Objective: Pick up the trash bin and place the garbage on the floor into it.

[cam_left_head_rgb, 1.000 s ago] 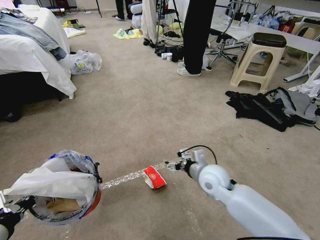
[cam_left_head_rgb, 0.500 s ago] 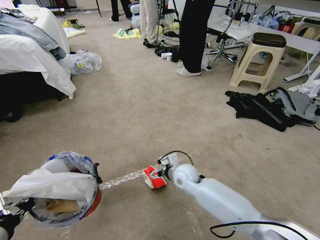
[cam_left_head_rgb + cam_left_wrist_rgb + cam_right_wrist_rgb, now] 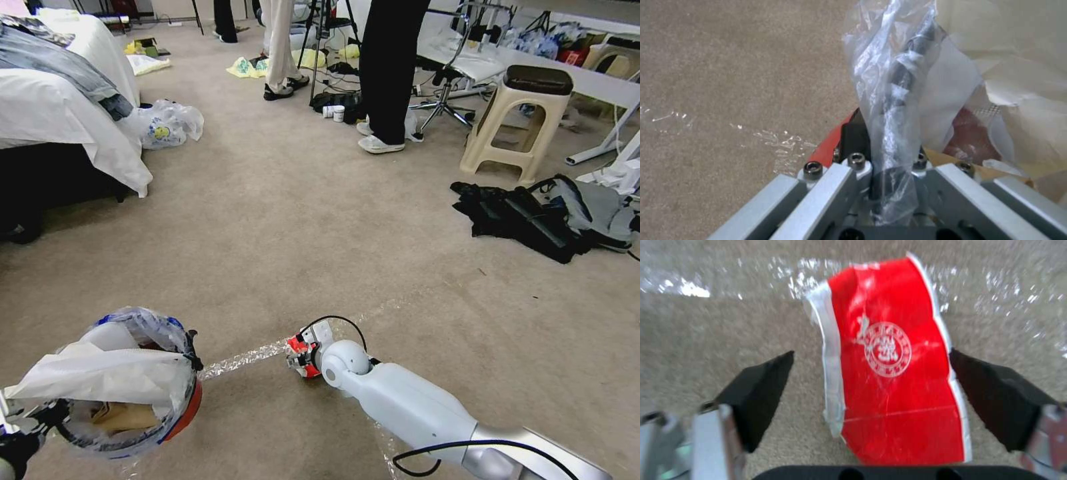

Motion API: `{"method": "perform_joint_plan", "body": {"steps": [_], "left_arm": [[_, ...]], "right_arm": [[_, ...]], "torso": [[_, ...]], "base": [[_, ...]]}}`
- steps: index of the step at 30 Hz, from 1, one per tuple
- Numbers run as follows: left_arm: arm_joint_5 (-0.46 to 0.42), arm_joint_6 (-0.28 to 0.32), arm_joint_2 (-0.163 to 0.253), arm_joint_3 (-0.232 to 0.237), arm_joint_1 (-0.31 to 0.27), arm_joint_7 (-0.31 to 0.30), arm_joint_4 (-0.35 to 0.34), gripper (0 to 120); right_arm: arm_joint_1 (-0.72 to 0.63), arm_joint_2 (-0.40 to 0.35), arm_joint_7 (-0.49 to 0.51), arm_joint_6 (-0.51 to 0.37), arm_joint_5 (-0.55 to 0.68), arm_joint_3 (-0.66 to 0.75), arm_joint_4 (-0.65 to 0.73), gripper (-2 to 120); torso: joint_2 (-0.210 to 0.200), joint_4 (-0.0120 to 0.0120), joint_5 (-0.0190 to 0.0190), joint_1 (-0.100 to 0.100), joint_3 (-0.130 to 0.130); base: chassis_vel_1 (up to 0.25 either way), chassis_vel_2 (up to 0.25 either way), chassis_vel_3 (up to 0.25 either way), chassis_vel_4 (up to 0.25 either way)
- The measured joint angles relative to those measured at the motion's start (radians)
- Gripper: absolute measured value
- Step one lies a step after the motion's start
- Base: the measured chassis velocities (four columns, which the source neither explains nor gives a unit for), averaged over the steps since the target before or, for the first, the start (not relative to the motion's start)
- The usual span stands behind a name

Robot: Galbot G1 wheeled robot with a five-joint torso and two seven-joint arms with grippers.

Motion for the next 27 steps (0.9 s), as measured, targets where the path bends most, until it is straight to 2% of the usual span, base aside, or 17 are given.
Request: {"method": "perform_joint_plan", "body": {"steps": [1,4,5,11,13,14,16,17,20,21,27], "left_arm": [[0.0,0.0,0.0,0.0,0.001,0.0,-0.002,1],[-0.001,0.0,0.0,0.0,0.003,0.0,-0.007,1],[-0.001,0.0,-0.001,0.0,0.004,0.0,-0.011,1],[-0.001,0.0,-0.004,0.001,0.007,0.0,-0.016,1],[0.0,0.0,-0.007,0.002,0.007,0.0,-0.014,1],[0.0,0.0,-0.007,0.002,0.007,0.0,-0.014,1],[0.003,0.0,-0.009,0.003,0.006,0.0,-0.012,1],[0.003,0.0,-0.009,0.003,0.006,0.0,-0.012,1],[0.005,0.0,-0.009,0.005,0.0,0.0,-0.007,1],[0.005,0.0,-0.009,0.005,0.0,0.0,-0.007,1],[0.01,0.0,-0.011,0.011,-0.008,0.0,0.001,1]], "right_arm": [[0.0,0.005,-0.005,0.006,-0.004,-0.003,-0.013,82],[-0.001,0.013,-0.013,0.014,-0.014,-0.004,-0.035,77],[-0.002,0.023,-0.021,0.024,-0.025,-0.008,-0.063,71],[-0.004,0.048,-0.047,0.05,-0.059,-0.011,-0.119,66],[-0.005,0.054,-0.052,0.06,-0.072,-0.012,-0.128,57],[-0.005,0.054,-0.052,0.06,-0.072,-0.012,-0.128,57],[-0.006,0.055,-0.056,0.067,-0.081,-0.013,-0.13,48],[-0.006,0.055,-0.056,0.067,-0.081,-0.013,-0.13,48],[-0.006,0.05,-0.063,0.075,-0.093,-0.013,-0.128,31],[-0.006,0.05,-0.063,0.075,-0.093,-0.013,-0.128,31],[-0.008,0.04,-0.069,0.084,-0.102,-0.015,-0.118,10]], "torso": [[0.0,0.0001,0.0,0.0,0.0],[0.0,0.0002,0.0001,0.0,0.0],[0.0,0.0001,0.0001,0.0,0.0],[0.0,0.0001,0.0001,0.0,0.0],[0.0,0.0001,0.0001,0.0,0.0],[0.0,0.0001,0.0001,0.0,0.0],[0.0,0.0001,0.0001,0.0,0.0],[0.0,0.0001,0.0001,0.0,0.0],[0.0,0.0002,0.0003,0.0,0.0],[0.0,0.0002,0.0003,0.0,0.0],[0.0,0.0003,0.0003,0.0,0.0]], "base": [[0.0,0.0,0.0,0.0],[0.0,0.0,0.0,0.0],[0.0,0.0,0.0,0.0],[0.0,0.0,0.0,0.0],[0.0,0.0,0.0,0.0],[0.0,0.0,0.0,0.0],[0.0,0.0,0.0,0.0],[0.0,0.0,0.0,0.0],[0.0,0.0,0.0,0.0],[0.0,0.0,0.0,0.0],[0.0,0.0,0.0,0.0]]}}
